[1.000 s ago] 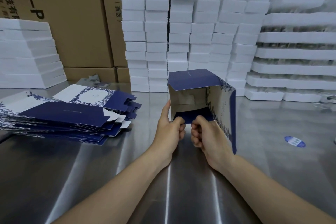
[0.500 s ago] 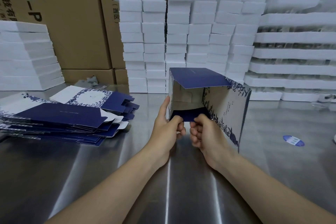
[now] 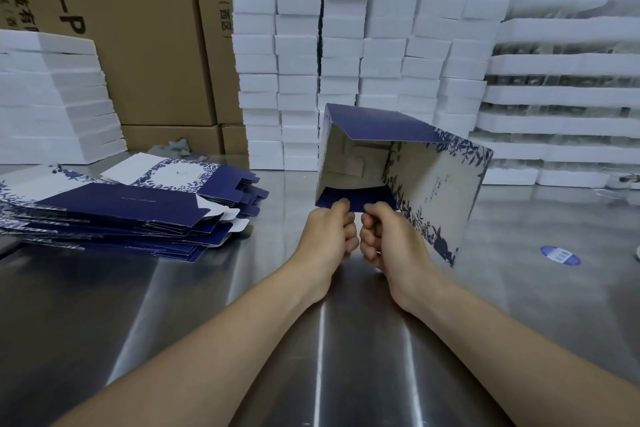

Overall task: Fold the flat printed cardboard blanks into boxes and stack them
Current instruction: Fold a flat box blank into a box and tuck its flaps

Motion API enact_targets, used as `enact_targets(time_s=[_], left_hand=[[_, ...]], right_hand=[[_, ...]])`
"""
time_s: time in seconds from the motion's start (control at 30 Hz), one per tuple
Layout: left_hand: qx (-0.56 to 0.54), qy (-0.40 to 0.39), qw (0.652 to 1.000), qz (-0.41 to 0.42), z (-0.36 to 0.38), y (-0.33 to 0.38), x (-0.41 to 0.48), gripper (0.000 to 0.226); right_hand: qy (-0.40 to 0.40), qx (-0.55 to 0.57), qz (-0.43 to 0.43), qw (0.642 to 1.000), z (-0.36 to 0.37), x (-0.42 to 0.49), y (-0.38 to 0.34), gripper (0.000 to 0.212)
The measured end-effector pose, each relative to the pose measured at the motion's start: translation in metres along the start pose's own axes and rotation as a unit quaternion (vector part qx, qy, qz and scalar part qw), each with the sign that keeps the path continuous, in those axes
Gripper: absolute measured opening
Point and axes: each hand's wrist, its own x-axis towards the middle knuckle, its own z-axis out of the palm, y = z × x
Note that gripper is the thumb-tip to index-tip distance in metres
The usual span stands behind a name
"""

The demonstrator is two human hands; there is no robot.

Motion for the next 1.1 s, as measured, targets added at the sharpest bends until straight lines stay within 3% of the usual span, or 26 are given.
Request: enact_targets(time_s=[0.17,0.53,0.67,0.9,1.1], left_hand=[[-0.030,0.016,0.999,-0.036,0.001,0.000,-0.001,0.045],[-0.077,0.040,0.994,-0.067,-0.003,0.002,0.002,0.041],[-0.053,0.056,0.996,-0.055,-0.004,0.000,0.004,0.032],[-0.033,0.093,0.994,-0.052,-0.005,0.001,0.003,0.027],[-0.081,0.054,0.993,-0.073,-0.007,0.004,0.002,0.031]], right_hand=[[0.052,0.079,-0.011,0.995,0.006,0.000,0.004,0.033],[0.149,0.034,-0.026,0.988,-0.001,0.004,0.005,0.030],[0.138,0.038,-0.005,0.990,-0.005,0.008,0.004,0.027],[0.186,-0.016,-0.053,0.981,-0.010,0.011,0.005,0.037],[0.169,-0.018,-0.075,0.983,-0.006,0.010,0.006,0.033]])
